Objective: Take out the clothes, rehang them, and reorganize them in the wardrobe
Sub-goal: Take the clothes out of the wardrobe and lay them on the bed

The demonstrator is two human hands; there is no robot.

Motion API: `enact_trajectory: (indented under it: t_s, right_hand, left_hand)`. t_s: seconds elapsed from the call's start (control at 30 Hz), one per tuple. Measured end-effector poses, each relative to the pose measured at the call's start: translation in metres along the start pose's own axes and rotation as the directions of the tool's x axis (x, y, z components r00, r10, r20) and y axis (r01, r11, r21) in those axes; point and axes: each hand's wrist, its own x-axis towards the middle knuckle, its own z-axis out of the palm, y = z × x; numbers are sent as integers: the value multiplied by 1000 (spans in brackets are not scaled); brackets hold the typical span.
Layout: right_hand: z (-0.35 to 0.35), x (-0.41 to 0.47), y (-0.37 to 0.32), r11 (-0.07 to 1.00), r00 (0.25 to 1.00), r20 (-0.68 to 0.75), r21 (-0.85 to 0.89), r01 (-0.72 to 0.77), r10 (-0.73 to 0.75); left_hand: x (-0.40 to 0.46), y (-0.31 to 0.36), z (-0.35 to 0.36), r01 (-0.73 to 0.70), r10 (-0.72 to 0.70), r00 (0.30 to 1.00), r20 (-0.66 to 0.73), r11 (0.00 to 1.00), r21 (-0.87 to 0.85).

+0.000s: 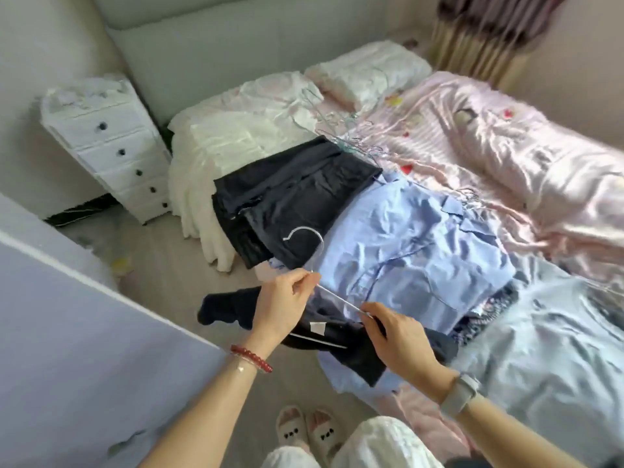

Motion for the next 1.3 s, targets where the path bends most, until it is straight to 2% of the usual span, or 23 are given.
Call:
enact_trajectory:
  t_s: [0.13, 0.2, 0.27, 0.43, 0.53, 0.63, 0.7, 0.77, 0.87, 0.93, 1.0, 1.1, 1.2, 1.3]
  right_hand:
    - [-17, -35, 32, 970, 967, -76, 41, -239, 242]
    - [-31, -54, 43, 934, 923, -144, 43, -354, 357]
    - [-45, -66, 53, 908, 895, -158, 23, -419, 417]
    - [-85, -109, 94, 762, 752, -265, -87, -642, 603]
    - [-108, -143, 124, 655, 651, -379, -140, -743, 657]
    - [-129, -167, 161, 574, 551, -477, -114, -811, 684]
    - [-145, -173, 194, 551, 500, -583, -104, -828, 641]
    - [-164, -171, 236, 549, 452, -672, -80, -832, 587]
    - [-194, -161, 314, 550, 382, -691, 26, -835, 614]
    - [-206, -156, 364, 532, 352, -670, 76, -843, 653]
    - [-212, -150, 409, 503, 333, -637, 101, -858, 695]
    - [-206, -140, 474, 437, 297, -551, 140, -889, 780]
    - [-183, -134, 528, 366, 268, -475, 126, -922, 838]
    - [-158, -133, 568, 306, 196, -473, 167, -937, 859]
  left_hand:
    - [29, 23, 59, -67, 65, 958, 280, 998, 0]
    - [38, 40, 91, -94, 94, 904, 416, 995, -20]
    - [41, 52, 114, -95, 98, 864, 493, 995, -32]
    - [29, 102, 198, -139, 166, 688, 706, 986, -97]
    - [14, 138, 242, -163, 246, 569, 784, 969, -186]
    - [5, 175, 284, -195, 313, 455, 834, 949, -250]
    - [6, 202, 313, -237, 351, 447, 823, 934, -269]
    - [9, 232, 345, -307, 415, 477, 775, 904, -296]
    - [13, 272, 400, -446, 490, 497, 717, 852, -273]
    - [13, 280, 432, -561, 480, 522, 705, 816, -140]
    - [11, 270, 459, -635, 414, 522, 745, 772, 16]
    - [4, 234, 493, -703, 239, 478, 845, 681, 205]
    - [-5, 191, 517, -746, 76, 432, 899, 591, 308]
    - [-12, 153, 529, -794, 21, 411, 911, 499, 346]
